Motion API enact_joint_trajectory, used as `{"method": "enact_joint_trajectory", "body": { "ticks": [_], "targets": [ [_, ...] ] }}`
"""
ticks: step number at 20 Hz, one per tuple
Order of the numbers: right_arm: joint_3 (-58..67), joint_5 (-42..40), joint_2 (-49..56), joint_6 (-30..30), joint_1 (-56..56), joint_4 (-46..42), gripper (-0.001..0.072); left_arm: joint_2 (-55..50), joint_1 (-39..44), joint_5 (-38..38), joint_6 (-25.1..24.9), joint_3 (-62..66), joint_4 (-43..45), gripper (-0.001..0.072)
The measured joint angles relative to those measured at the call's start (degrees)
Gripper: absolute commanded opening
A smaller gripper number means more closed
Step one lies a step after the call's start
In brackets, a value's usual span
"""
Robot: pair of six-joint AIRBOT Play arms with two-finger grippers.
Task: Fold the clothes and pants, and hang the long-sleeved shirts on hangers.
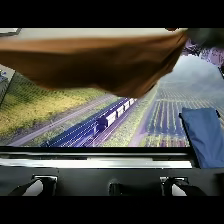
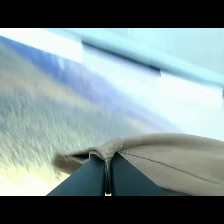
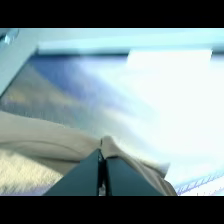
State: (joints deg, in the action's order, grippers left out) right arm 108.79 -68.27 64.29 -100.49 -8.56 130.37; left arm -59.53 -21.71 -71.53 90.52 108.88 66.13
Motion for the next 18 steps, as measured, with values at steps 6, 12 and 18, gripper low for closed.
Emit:
{"method": "enact_joint_trajectory", "body": {
  "ticks": [6, 12, 18],
  "targets": [
    [6.38, -0.83, -14.56, 8.09, 0.13, -11.87, 0.0024, 11.85, 0.09, -6.54, 6.32, 5.70, 11.56, 0.0012],
    [7.23, -4.33, -12.39, 16.02, 0.15, -17.05, 0.0024, 10.34, 0.17, -10.69, 7.61, 0.94, 13.77, 0.0013],
    [7.30, -10.29, 9.88, 19.56, 0.68, -17.25, 0.0024, -6.32, 4.68, -6.21, 4.04, -12.37, 12.90, 0.0012]
  ]
}}
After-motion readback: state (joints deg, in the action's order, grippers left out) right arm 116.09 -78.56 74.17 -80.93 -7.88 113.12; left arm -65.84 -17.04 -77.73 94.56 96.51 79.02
